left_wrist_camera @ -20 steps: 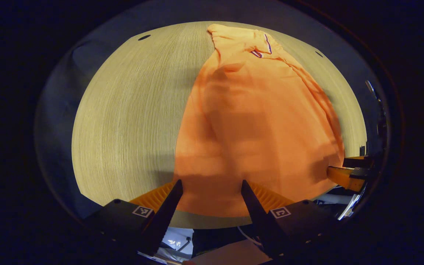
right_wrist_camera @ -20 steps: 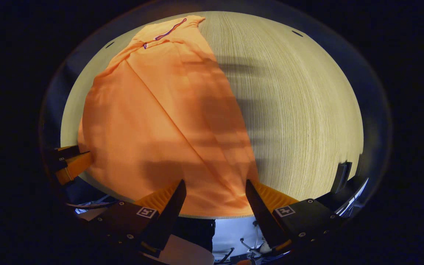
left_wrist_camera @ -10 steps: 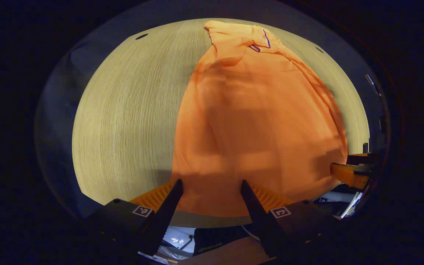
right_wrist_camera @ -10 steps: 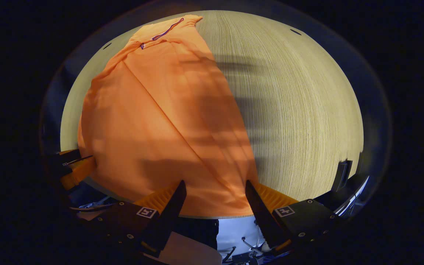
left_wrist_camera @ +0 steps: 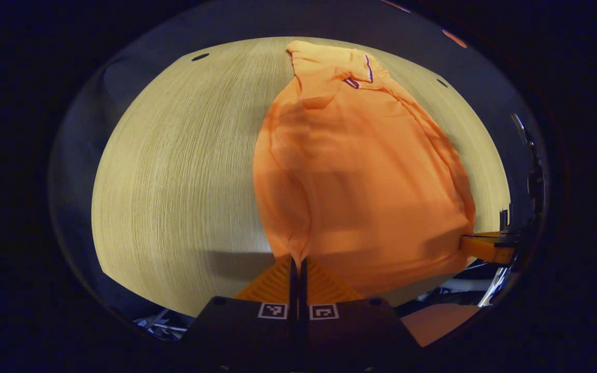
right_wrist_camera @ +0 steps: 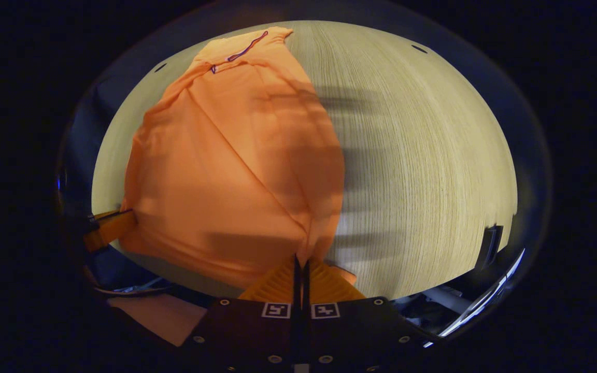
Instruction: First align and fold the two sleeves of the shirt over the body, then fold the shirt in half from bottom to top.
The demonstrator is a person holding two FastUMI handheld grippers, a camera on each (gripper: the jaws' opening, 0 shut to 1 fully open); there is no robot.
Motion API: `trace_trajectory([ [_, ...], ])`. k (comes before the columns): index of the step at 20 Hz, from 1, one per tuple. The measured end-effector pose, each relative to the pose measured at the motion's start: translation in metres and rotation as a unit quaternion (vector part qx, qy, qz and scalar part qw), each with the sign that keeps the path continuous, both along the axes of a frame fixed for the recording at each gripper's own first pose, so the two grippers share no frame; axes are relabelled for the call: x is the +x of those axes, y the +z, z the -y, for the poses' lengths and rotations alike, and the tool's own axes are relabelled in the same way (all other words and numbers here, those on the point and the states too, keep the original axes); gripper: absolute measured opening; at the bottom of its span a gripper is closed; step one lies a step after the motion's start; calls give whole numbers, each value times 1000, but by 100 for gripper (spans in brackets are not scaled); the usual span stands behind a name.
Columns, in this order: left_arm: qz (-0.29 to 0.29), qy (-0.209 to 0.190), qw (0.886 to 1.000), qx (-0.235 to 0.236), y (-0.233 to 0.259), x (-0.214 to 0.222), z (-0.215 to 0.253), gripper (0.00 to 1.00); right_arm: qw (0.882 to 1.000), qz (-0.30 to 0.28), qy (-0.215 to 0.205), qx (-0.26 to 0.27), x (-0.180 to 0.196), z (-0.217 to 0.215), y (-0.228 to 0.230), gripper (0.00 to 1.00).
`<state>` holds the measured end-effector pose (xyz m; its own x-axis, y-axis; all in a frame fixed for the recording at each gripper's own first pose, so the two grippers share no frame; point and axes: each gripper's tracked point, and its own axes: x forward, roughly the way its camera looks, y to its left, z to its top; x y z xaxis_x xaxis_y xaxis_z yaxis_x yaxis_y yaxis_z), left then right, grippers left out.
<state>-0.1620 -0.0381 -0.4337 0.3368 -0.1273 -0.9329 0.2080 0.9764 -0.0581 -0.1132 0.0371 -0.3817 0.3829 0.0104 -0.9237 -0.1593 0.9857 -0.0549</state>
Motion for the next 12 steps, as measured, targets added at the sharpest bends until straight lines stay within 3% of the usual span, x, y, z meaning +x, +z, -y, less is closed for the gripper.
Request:
trace_trajectory([
  [5,2,-21,1000,8,8,2,4,1,1000,4,-5,16,5,-3,10,0],
  [12,54,-5,999,-6,52,50,10,1,997,65,3,52,49,-19,72,0],
])
